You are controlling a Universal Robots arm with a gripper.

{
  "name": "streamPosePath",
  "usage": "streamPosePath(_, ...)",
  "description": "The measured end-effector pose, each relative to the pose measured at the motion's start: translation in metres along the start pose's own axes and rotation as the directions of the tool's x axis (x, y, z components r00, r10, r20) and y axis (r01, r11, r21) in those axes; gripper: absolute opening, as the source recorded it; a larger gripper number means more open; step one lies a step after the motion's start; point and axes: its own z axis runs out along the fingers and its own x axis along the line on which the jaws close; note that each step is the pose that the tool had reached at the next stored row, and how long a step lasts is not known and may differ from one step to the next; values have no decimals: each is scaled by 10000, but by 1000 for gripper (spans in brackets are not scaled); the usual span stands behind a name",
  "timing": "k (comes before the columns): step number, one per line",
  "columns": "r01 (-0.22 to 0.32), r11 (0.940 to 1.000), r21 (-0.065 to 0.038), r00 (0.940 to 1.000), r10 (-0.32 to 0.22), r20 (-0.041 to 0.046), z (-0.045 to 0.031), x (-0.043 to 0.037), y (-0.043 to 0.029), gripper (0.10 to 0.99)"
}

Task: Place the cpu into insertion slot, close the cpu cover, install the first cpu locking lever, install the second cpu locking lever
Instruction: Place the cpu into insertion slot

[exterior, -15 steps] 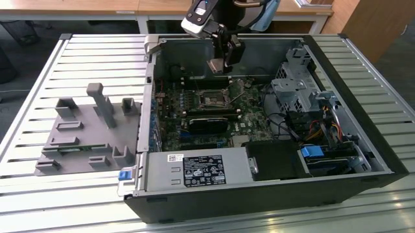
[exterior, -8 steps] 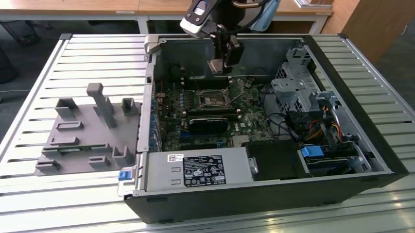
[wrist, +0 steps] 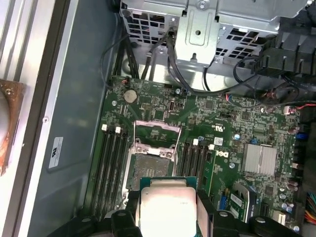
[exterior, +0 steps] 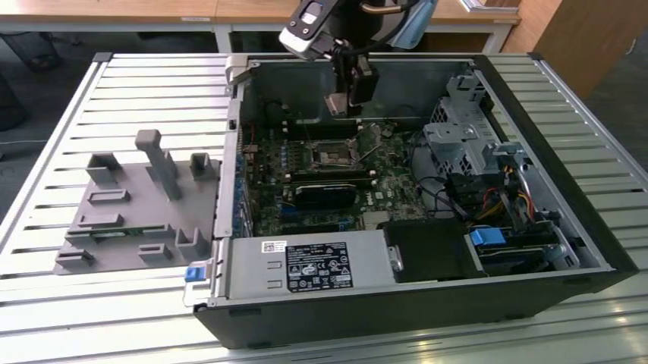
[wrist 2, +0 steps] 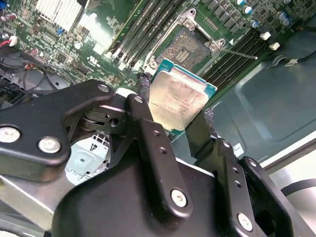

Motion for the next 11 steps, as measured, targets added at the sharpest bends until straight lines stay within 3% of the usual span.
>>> streamPosePath(11, -648, 9979, -14, 9979, 648, 56, 25, 0, -2, 541)
